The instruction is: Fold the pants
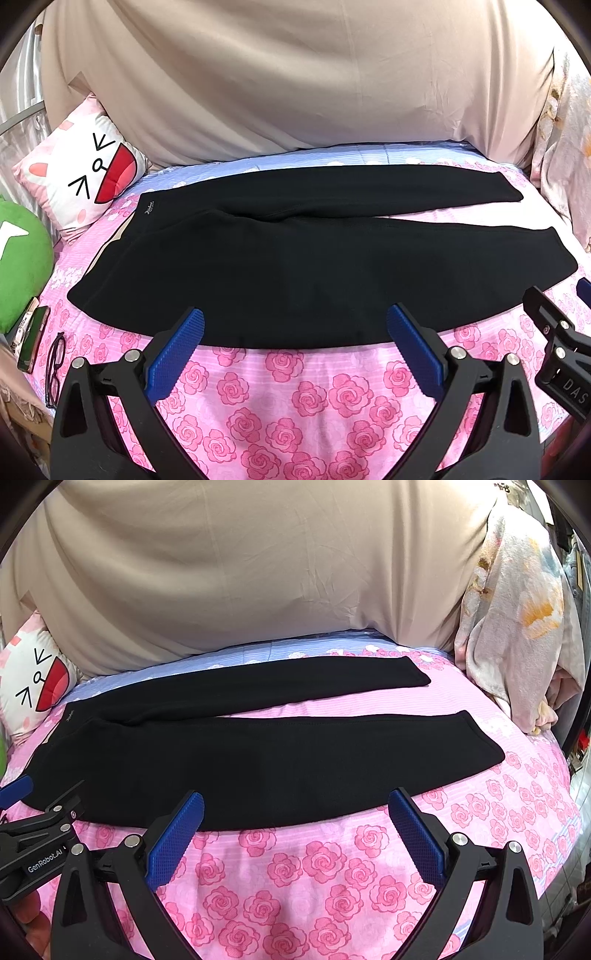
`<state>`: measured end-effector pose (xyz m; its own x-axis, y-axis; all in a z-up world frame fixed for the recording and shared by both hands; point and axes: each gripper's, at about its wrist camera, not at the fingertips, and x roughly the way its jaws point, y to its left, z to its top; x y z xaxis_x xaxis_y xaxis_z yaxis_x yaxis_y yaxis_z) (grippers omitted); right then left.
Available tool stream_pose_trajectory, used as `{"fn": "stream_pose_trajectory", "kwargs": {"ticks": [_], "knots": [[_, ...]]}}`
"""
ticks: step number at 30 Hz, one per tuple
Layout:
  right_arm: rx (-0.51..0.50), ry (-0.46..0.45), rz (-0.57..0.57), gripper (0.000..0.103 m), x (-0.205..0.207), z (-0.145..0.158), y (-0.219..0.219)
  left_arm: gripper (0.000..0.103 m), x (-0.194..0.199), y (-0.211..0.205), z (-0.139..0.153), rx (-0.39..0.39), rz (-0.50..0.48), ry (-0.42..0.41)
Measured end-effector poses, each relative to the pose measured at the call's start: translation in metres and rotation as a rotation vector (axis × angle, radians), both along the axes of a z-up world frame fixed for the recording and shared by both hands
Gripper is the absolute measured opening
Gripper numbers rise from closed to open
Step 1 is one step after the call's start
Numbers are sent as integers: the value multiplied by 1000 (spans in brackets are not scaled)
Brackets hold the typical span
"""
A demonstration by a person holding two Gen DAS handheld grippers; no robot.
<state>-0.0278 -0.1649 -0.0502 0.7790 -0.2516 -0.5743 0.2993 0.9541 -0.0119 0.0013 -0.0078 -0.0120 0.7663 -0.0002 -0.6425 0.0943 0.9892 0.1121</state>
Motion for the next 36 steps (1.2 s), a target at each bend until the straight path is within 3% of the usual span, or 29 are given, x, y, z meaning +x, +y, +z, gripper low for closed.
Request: {"fn": "stream_pose_trajectory", "kwargs": {"ticks": [23, 29, 36], "knots": [[7, 32, 25, 98, 18, -14, -14, 97, 17, 2, -9, 7, 5, 32], [-31, 12, 67, 98, 54, -12, -80, 97, 40, 15, -19, 13, 41, 47], [-36, 55, 54, 97, 166, -5, -215, 97, 82, 39, -23, 1, 104, 34]]}}
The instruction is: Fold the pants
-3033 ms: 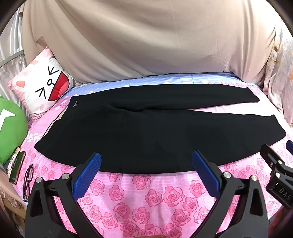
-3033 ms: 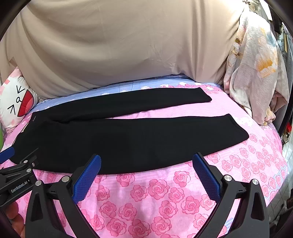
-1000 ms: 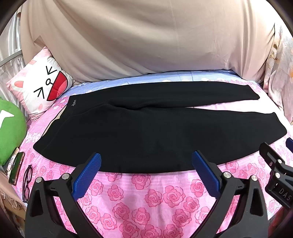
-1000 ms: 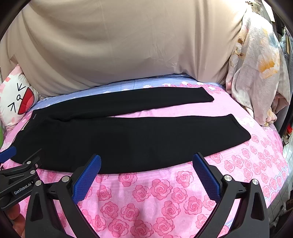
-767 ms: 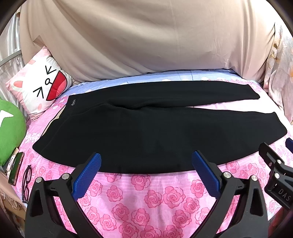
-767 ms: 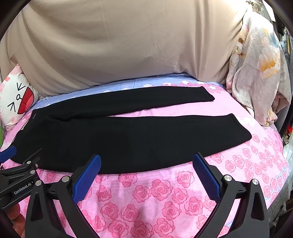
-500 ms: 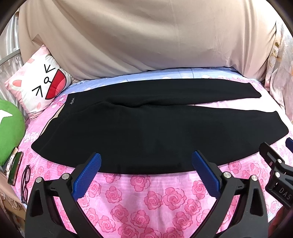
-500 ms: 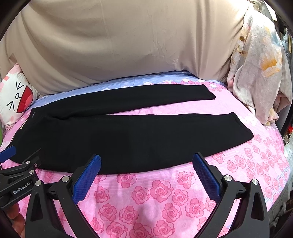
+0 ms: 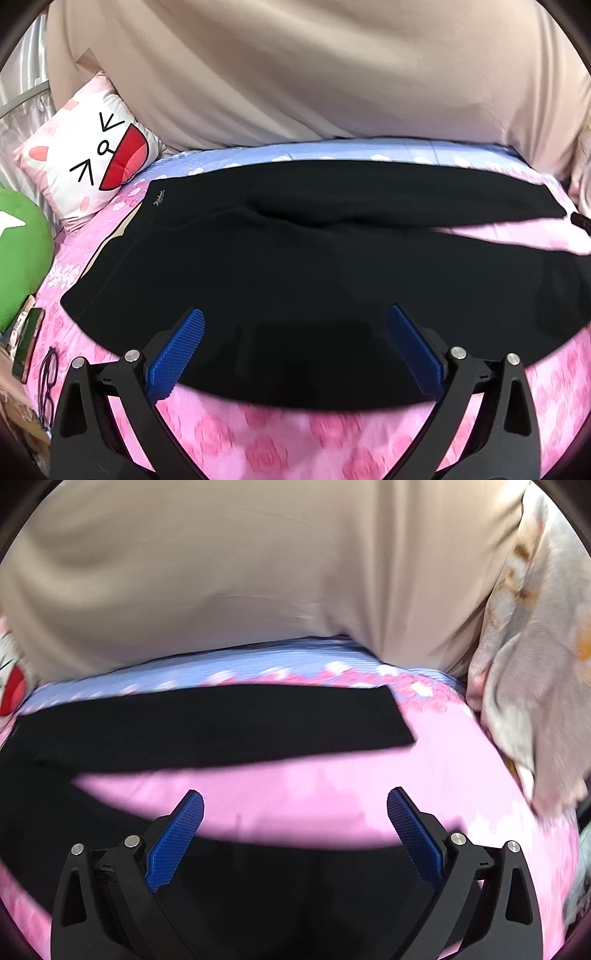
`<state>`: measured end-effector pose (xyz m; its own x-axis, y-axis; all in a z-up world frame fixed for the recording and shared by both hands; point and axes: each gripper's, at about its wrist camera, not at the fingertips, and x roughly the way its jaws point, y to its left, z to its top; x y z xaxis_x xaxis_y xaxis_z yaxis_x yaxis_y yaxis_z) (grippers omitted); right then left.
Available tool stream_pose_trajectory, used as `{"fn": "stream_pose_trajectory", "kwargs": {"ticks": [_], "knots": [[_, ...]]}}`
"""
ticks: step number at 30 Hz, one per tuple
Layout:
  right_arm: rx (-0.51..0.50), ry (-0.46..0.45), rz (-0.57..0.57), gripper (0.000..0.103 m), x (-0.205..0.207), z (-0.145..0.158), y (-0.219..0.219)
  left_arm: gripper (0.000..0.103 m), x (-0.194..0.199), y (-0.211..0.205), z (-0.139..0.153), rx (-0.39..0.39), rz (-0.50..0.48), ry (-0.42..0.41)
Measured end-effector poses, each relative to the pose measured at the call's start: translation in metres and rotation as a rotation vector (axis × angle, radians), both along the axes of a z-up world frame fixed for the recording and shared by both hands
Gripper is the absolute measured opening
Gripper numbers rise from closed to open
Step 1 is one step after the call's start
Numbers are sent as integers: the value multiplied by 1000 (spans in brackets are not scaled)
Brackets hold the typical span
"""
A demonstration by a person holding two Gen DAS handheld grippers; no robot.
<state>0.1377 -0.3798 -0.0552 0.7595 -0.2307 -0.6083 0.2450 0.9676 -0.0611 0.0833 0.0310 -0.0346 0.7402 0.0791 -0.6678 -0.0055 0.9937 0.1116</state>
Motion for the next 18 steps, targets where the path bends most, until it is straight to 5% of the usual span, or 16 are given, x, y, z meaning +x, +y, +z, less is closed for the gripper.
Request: {"fn": "stream_pose_trajectory", "kwargs": {"ticks": [7, 14, 16, 18], "knots": [[112, 54, -71, 85, 122, -9, -110, 97, 39, -3, -8, 22, -1, 12], [173, 137, -77, 76, 180, -36, -146, 97, 68, -6, -25, 18, -13, 57], [189, 110, -62, 39, 180, -31, -146, 97, 73, -1, -28, -4, 1, 71], [204, 112, -36, 15, 179, -30, -146, 97, 79, 8, -25, -40, 6, 83]]}}
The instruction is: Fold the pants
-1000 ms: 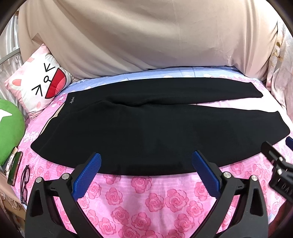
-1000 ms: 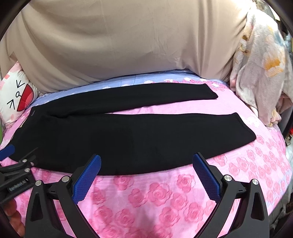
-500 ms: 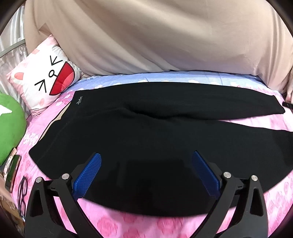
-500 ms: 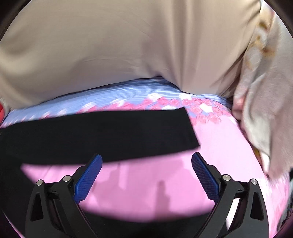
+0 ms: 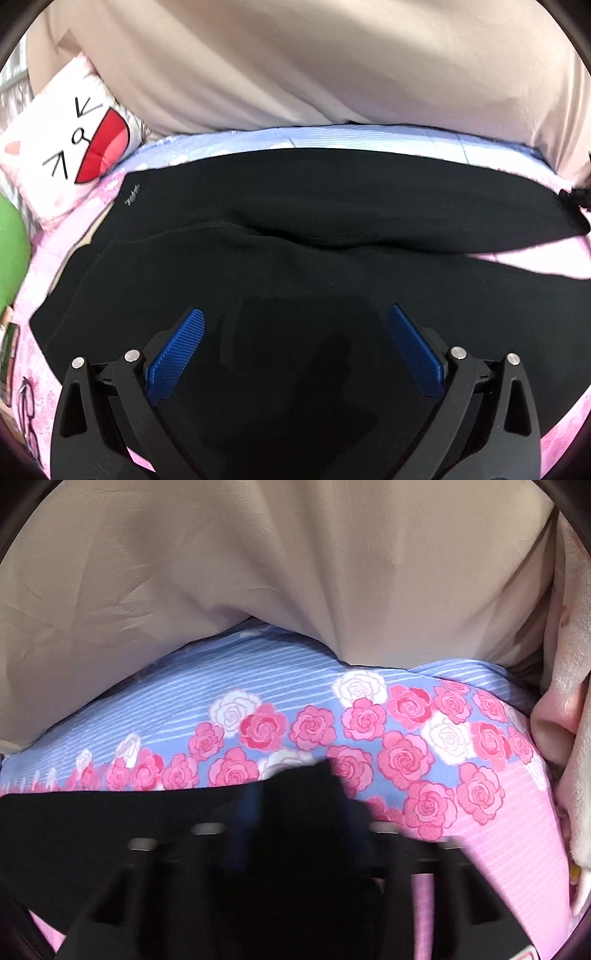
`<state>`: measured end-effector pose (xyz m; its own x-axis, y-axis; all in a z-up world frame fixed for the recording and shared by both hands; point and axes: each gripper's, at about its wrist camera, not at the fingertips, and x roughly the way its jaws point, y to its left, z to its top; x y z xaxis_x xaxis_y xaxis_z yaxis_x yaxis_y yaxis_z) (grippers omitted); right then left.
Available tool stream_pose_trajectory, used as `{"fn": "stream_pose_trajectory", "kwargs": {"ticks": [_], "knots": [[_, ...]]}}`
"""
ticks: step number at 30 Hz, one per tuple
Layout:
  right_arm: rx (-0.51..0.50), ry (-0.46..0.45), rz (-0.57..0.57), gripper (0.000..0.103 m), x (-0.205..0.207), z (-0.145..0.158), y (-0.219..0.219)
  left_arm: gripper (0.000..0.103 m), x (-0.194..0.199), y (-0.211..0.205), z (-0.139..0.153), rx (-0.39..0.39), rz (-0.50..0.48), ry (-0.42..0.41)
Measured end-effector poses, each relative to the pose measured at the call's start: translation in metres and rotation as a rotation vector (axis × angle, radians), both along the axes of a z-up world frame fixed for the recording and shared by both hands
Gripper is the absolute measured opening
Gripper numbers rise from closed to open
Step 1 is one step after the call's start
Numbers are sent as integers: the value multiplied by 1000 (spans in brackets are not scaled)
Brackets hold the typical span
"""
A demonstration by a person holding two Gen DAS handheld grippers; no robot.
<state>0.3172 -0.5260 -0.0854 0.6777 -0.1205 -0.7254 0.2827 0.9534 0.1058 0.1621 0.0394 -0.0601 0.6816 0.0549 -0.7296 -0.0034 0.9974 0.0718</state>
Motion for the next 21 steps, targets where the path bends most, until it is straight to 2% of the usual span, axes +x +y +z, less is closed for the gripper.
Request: {"fn": "stream_pose_trajectory", "kwargs": {"ticks": [4, 8, 9, 11, 13, 16, 18, 20, 21], "knots": [[-10, -40, 32, 12, -22, 13, 16, 97, 23, 39, 23, -45, 55, -18], [-6, -93, 33, 11, -50, 28, 25, 97, 67, 91, 48, 0, 133, -62], [-5, -96, 35, 11, -56, 30, 28, 97, 88, 112, 54, 17, 165, -77], [-16, -95, 32, 11, -63, 33, 29, 97, 121, 142, 55, 37, 196, -56], [-24, -85, 27, 11, -66, 33, 31, 98, 166, 179, 47, 29, 245, 11], [-32, -75, 16, 11, -64, 28, 39, 97, 216, 227, 23, -41, 312, 121], [-26, -71, 4, 11, -64, 27, 39, 97, 243, 250, 6, -93, 338, 161], [-26, -66, -7, 12, -67, 27, 39, 97, 256, 259, -7, -93, 366, 177], [-22, -63, -9, 12, -68, 26, 40, 92, 261, 262, -13, -91, 362, 182]]}}
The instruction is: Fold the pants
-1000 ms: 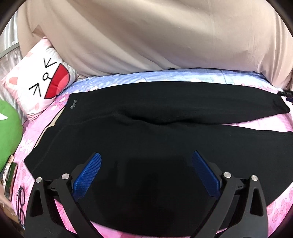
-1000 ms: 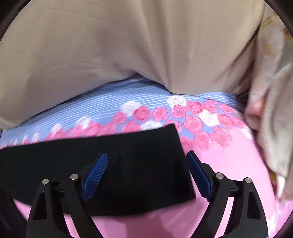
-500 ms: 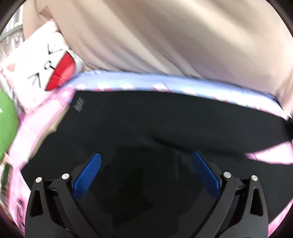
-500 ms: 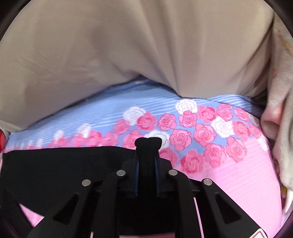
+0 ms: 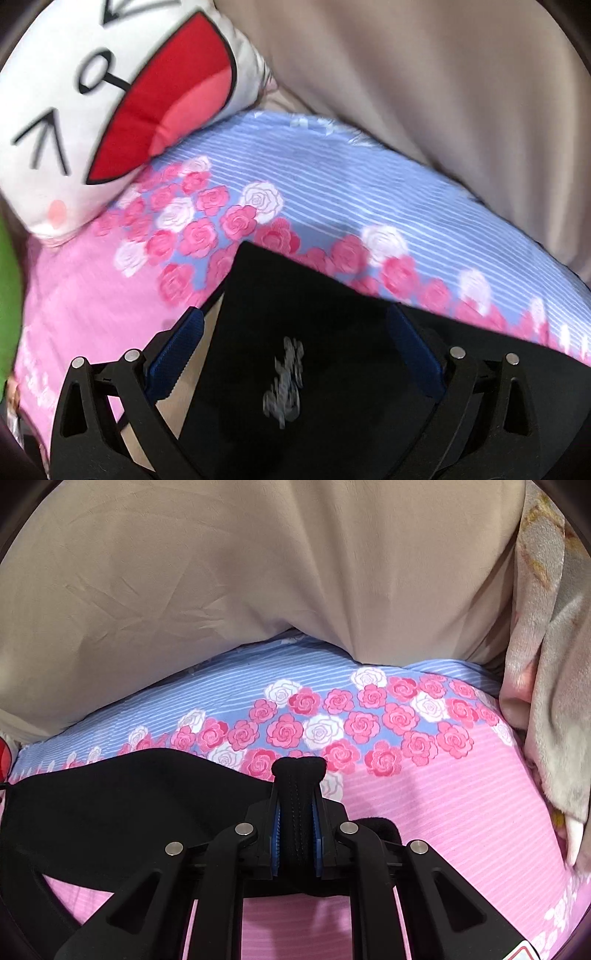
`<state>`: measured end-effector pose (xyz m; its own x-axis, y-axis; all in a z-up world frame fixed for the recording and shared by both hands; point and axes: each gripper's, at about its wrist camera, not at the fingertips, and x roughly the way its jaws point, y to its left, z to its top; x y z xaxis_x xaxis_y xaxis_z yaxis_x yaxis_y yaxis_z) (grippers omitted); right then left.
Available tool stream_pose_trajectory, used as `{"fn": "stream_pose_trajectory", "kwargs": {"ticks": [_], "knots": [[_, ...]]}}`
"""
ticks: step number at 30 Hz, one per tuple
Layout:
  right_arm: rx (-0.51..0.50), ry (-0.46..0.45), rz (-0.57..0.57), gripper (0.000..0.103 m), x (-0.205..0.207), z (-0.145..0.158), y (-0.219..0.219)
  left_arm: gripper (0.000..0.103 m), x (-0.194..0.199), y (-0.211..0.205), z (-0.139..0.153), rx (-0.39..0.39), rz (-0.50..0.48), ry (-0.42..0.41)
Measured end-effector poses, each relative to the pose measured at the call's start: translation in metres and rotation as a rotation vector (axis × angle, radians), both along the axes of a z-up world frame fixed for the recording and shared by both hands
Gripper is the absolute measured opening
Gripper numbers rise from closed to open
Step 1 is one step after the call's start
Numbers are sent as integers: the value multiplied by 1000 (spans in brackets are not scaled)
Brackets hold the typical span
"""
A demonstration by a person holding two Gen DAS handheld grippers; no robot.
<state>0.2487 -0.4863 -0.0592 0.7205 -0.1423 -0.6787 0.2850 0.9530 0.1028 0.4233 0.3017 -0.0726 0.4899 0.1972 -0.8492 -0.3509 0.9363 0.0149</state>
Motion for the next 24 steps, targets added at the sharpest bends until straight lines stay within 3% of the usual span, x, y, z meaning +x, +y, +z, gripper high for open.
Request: {"fn": "stream_pose_trajectory", "kwargs": {"ticks": [1, 2, 3, 4, 6, 9, 12, 16, 19, 22, 24], "knots": [[-1, 3, -2, 12, 0, 0, 1, 78, 4, 1, -6, -15, -15, 5], [-6, 5, -5, 12, 2, -1, 1, 76, 5, 1, -9, -30, -27, 13], [-7, 5, -7, 12, 2, 0, 3, 57, 4, 0, -6, -27, -37, -6], [-4, 3, -9, 12, 1, 1, 4, 30, 1, -4, -2, -71, -85, -18], [-6, -14, -8, 12, -1, 5, 6, 16, -9, -12, 12, -85, -102, -32], [0, -64, -1, 12, -19, 23, 13, 14, -37, -20, 45, -60, -140, -110], [-18, -114, 21, 12, -52, 46, 21, 13, -101, -18, 93, -102, -198, -216], [-49, -160, 52, 12, -120, 65, 27, 12, -187, -16, 122, -63, -260, -248], [-76, -129, 39, 12, -166, 55, 24, 12, -244, -9, 114, -39, -256, -203], [-47, -49, 21, 14, -193, 20, 16, 19, -278, -1, 86, -20, -226, -124], [-41, 10, 9, 24, -202, -5, 12, 26, -289, 3, 60, -9, -196, -74]]}}
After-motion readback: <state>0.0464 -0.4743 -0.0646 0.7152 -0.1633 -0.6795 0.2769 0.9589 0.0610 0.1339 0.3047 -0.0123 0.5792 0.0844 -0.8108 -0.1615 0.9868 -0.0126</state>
